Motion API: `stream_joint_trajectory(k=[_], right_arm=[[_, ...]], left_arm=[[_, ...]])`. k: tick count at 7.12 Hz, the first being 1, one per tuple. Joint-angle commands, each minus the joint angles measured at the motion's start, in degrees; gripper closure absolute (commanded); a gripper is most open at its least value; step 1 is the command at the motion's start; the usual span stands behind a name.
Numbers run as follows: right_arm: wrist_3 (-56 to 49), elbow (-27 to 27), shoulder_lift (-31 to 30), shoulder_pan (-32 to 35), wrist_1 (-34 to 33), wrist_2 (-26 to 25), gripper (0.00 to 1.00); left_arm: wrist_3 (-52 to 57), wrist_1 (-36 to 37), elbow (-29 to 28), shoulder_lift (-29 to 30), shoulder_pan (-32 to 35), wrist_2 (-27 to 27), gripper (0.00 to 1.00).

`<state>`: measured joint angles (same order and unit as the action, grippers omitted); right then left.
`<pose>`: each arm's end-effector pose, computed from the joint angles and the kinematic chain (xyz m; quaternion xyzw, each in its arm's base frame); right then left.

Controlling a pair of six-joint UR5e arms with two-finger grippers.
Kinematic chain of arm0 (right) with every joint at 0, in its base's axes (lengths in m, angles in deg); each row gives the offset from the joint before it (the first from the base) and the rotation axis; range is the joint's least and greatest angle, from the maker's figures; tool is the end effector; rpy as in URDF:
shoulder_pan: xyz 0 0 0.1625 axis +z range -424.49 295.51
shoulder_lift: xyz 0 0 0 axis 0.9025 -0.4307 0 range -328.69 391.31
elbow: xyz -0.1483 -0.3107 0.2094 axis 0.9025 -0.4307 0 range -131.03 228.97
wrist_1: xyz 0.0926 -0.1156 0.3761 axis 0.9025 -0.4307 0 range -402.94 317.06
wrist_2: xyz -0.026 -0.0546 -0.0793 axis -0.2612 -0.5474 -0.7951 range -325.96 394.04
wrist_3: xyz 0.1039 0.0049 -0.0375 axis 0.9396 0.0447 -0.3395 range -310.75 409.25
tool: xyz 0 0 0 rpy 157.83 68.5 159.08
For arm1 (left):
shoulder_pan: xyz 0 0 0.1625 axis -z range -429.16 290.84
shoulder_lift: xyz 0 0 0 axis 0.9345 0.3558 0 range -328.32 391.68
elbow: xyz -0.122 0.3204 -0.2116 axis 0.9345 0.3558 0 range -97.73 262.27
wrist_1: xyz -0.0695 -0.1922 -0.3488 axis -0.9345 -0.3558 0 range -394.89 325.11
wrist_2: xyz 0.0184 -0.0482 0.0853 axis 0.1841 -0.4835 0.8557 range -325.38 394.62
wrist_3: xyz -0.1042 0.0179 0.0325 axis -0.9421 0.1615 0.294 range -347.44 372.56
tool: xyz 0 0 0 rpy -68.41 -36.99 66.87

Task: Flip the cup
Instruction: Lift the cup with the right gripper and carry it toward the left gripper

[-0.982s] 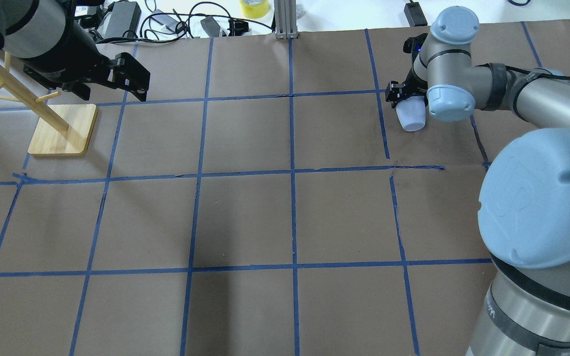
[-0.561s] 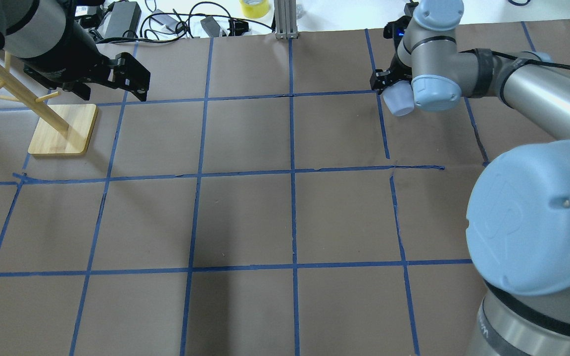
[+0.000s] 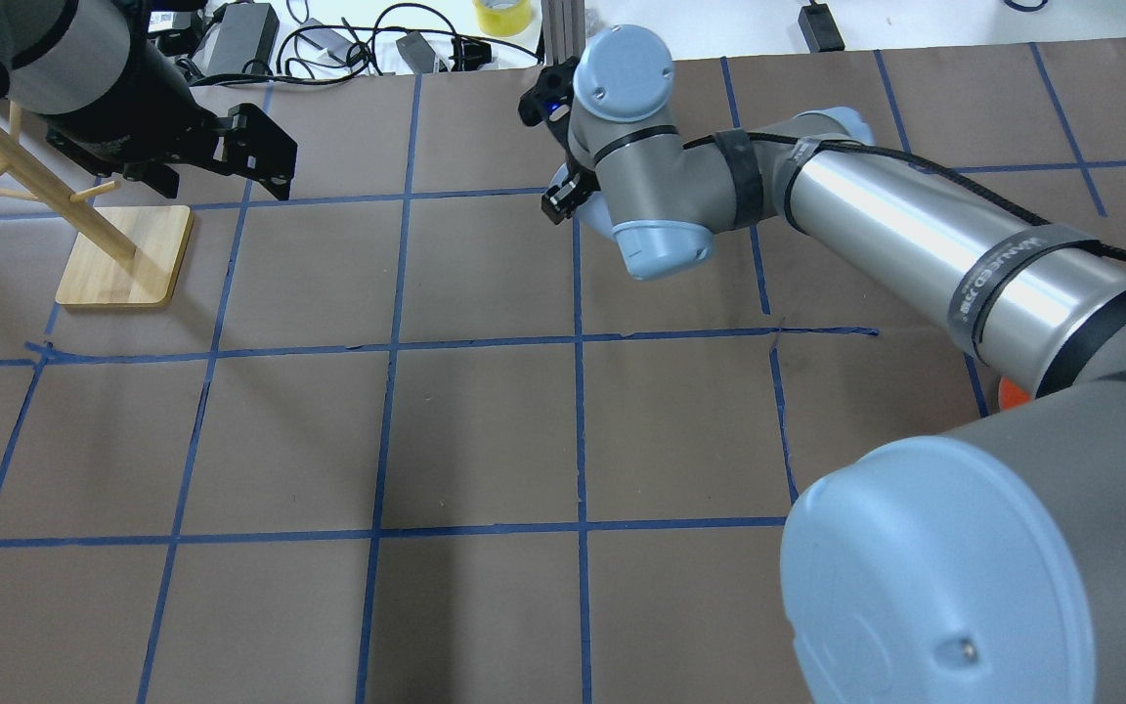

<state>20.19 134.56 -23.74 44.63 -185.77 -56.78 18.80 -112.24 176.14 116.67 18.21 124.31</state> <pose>0.3518 -0.6122 0.2344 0.3992 -0.8962 0.1919 0.0237 -0.1122 -0.4752 0.4877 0.0315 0.9923 -0.1199 0.0066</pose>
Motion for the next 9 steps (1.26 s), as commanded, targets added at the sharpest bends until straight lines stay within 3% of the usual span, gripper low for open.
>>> stream_joint_trajectory(k=[1, 4, 7, 8, 9], right_arm=[[-17.64, 0.36, 1.17, 6.69, -0.25, -0.06, 0.71], [-38.3, 0.8, 2.05, 9.18, -2.28, 0.29, 0.72], [-39.15, 3.25, 2.05, 9.26, -2.1, 0.73, 0.69], [-38.89, 3.52, 2.4, 9.27, -1.49, 1.69, 0.61], [-38.88, 3.53, 3.1, 9.27, -1.75, 1.78, 0.61]], left_arm=[[0.0, 0.0, 0.0, 0.0, 0.0, -0.04, 0.0], [0.0, 0.0, 0.0, 0.0, 0.0, 0.05, 0.0], [0.0, 0.0, 0.0, 0.0, 0.0, 0.05, 0.0], [0.0, -0.09, 0.0, 0.0, 0.0, 0.05, 0.0], [0.0, -0.09, 0.0, 0.0, 0.0, 0.05, 0.0]])
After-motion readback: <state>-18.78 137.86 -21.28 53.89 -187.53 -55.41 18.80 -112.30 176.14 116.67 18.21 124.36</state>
